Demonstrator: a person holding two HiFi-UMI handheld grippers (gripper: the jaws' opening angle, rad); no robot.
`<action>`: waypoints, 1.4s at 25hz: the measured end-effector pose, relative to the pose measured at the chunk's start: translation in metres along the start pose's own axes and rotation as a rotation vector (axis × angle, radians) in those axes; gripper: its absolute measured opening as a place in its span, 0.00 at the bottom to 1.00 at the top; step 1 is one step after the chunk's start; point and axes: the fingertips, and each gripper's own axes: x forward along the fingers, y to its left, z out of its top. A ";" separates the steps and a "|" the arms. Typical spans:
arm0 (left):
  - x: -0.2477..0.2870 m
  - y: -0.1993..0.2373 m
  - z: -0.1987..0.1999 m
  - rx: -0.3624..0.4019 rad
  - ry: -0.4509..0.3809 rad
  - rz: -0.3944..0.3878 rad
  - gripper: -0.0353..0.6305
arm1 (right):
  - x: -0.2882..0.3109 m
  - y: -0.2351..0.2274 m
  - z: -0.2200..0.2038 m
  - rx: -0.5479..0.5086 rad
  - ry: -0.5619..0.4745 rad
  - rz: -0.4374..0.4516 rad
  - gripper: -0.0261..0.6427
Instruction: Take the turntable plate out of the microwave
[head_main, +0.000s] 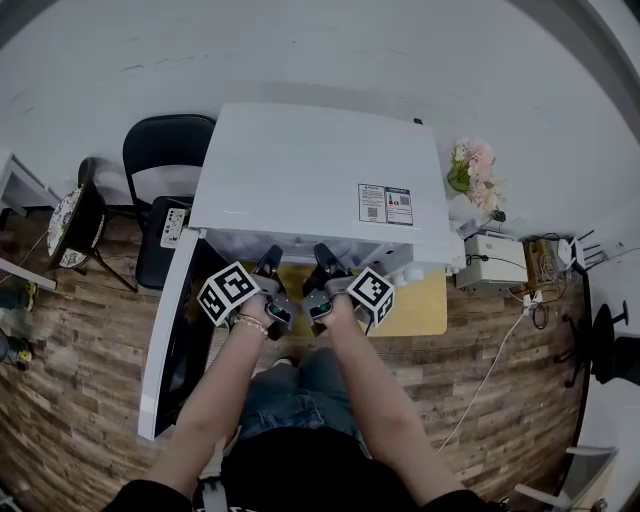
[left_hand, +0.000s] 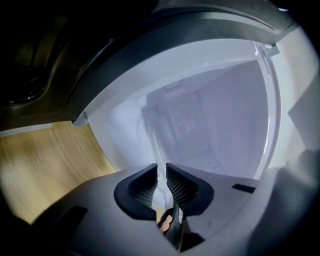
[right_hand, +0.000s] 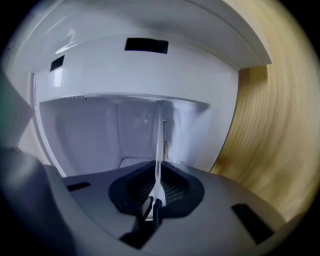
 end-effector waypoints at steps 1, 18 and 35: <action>0.001 -0.001 -0.001 -0.005 0.008 -0.011 0.12 | -0.001 0.001 -0.001 0.005 -0.002 0.015 0.10; 0.013 -0.005 0.002 -0.082 -0.057 -0.134 0.16 | -0.015 0.010 -0.013 -0.041 0.043 0.082 0.11; -0.006 -0.030 -0.012 -0.137 -0.064 -0.388 0.12 | -0.030 0.004 -0.012 -0.194 0.131 0.033 0.16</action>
